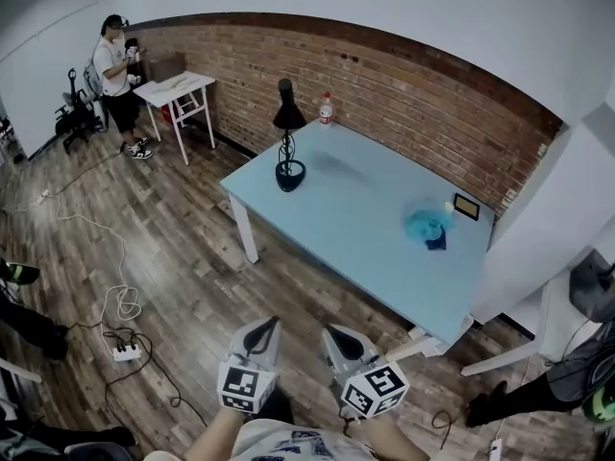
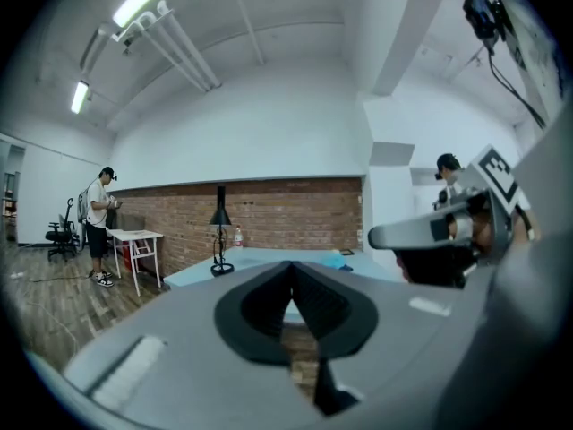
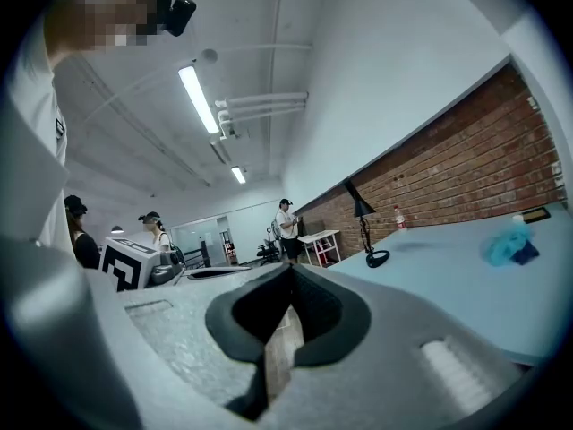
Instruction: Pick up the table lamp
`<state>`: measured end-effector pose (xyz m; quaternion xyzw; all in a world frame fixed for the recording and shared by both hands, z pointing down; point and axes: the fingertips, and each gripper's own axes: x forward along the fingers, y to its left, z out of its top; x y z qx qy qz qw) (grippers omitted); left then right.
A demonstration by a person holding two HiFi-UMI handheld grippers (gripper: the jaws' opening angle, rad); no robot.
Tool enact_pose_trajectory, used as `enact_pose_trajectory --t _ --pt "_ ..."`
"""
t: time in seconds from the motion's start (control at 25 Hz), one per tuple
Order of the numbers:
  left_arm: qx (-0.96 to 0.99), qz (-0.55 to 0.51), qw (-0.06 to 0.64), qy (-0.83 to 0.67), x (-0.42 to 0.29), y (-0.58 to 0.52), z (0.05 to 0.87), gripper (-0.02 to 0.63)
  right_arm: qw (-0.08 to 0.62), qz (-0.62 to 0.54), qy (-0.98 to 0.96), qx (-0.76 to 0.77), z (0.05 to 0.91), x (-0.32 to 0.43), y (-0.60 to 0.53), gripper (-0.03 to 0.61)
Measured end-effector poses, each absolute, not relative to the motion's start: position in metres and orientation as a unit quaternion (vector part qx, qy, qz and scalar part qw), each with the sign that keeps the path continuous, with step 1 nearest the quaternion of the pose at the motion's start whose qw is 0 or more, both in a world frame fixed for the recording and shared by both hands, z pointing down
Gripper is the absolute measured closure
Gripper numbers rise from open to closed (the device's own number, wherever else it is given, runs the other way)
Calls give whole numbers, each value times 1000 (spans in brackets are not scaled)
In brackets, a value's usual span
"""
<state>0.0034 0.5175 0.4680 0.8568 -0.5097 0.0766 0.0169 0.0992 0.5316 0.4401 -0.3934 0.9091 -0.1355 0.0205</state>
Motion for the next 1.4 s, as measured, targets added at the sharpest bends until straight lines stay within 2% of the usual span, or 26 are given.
enact_pose_trajectory --t 0.4,0.76,1.08,1.4 --pt "861 80 17 -502 -75 380 459 621 25 -136 908 -396 430 16 398 580" --pt "871 82 22 -483 -121 298 467 621 35 -136 897 -419 431 -28 316 580" --pt "871 78 51 -483 -128 249 483 621 14 -148 891 -429 443 -28 266 580" --pt "871 94 49 -479 -122 164 495 621 23 -142 895 -422 446 -24 169 580"
